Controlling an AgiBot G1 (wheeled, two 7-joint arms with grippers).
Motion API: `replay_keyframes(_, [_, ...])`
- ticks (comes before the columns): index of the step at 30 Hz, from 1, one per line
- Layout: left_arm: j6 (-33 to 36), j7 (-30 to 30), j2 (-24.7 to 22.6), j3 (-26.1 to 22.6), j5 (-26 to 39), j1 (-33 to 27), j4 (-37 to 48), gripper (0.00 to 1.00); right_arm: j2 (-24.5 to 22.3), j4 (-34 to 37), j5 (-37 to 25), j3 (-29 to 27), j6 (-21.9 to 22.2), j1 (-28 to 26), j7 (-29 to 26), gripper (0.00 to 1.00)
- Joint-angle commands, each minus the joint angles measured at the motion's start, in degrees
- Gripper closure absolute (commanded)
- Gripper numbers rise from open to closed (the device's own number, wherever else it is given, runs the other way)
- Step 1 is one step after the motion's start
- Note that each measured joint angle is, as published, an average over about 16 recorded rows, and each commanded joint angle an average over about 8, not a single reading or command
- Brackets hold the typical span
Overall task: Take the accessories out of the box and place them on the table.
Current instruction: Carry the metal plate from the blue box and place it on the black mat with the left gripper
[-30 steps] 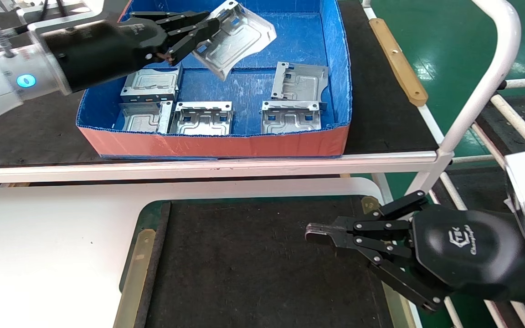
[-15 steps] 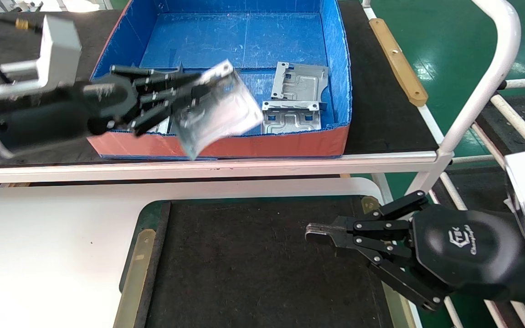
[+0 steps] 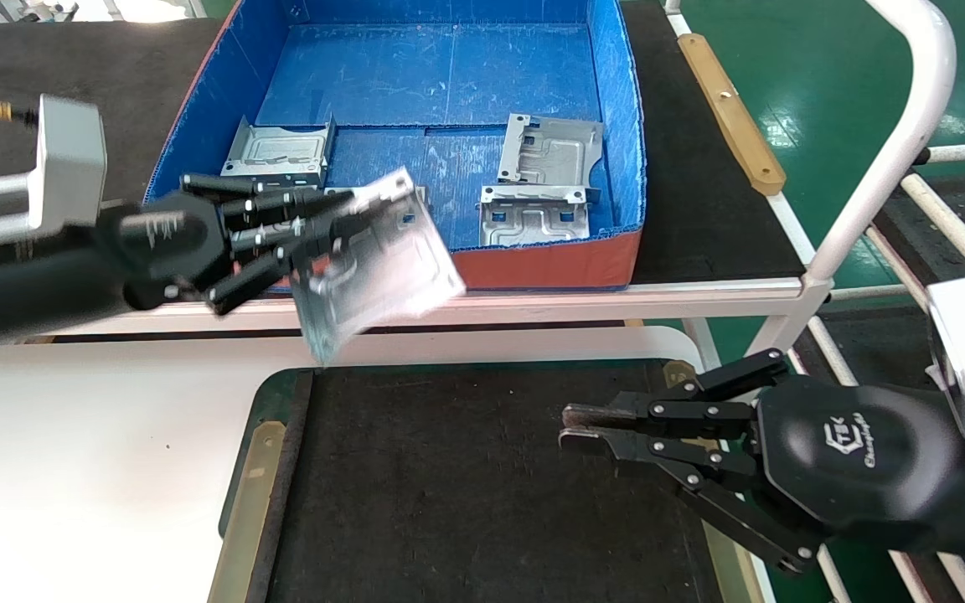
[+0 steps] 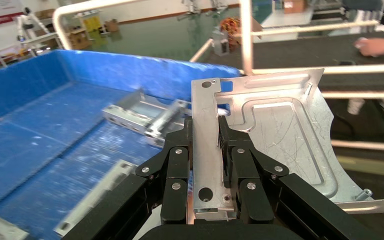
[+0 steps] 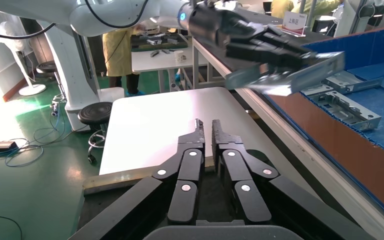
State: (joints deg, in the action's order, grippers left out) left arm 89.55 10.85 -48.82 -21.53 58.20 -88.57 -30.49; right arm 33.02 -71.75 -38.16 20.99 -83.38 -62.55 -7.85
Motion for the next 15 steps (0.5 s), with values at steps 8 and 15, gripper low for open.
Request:
replay_keyframes(8, [1.3,2.76,2.75,-1.86,-3.26,6.1,-6.03,1.0,0.0,0.0,0.0,0.0,0.0,0.0,0.0,0.0])
replay_keyframes(15, [0.93,5.8,3.55,-4.63,-4.72,9.98,-9.12,1.0,0.0,0.0,0.0,0.0,0.0,0.0,0.0,0.0])
